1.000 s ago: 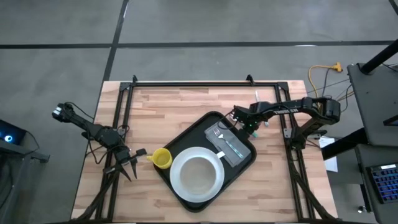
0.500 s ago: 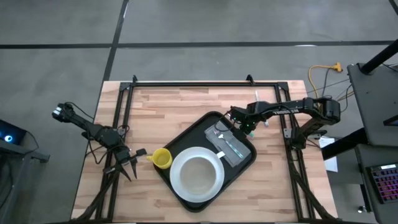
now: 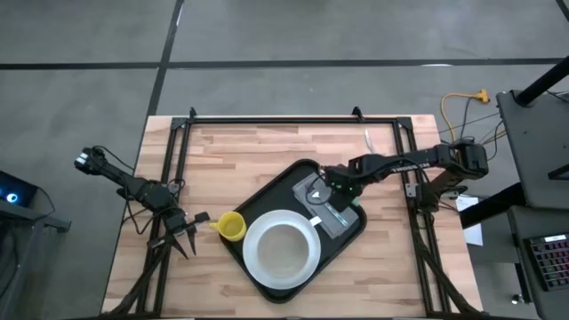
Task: Set up tray
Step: Put the blue spoon on the gray napkin to the left of the blue fork
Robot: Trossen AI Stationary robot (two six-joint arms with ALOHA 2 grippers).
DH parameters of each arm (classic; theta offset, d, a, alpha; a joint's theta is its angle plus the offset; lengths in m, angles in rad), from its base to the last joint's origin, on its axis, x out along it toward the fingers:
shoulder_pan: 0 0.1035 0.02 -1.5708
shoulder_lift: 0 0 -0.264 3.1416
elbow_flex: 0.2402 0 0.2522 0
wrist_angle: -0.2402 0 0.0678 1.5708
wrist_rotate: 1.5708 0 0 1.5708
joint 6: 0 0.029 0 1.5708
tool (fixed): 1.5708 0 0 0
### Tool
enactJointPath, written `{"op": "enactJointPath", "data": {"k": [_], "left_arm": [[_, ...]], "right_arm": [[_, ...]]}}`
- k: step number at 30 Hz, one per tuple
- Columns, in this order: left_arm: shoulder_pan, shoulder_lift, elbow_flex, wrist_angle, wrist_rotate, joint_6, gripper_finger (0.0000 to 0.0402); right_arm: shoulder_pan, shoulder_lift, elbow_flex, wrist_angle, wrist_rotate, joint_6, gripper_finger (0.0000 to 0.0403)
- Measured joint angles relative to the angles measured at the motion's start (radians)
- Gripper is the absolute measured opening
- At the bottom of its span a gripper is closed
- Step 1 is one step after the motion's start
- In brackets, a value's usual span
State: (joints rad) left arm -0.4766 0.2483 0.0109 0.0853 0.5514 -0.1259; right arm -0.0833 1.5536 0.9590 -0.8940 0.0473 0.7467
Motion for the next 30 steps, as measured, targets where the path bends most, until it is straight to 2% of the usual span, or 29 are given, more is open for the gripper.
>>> {"op": "enactJointPath", "data": {"k": [12, 24, 30], "left_arm": [[0.0, 0.0, 0.0, 0.0, 0.004, 0.0, 0.0088], [0.0, 0.0, 0.0, 0.0, 0.004, 0.0, 0.0088], [0.0, 0.0, 0.0, 0.0, 0.004, 0.0, 0.0088]], "right_arm": [[0.081, 0.021, 0.042, 0.0, -0.045, 0.126, 0.0042], [0.152, 0.164, 0.208, -0.039, -0.048, 0.165, 0.0042], [0.193, 0.185, 0.24, -0.043, -0.048, 0.233, 0.0042]]}}
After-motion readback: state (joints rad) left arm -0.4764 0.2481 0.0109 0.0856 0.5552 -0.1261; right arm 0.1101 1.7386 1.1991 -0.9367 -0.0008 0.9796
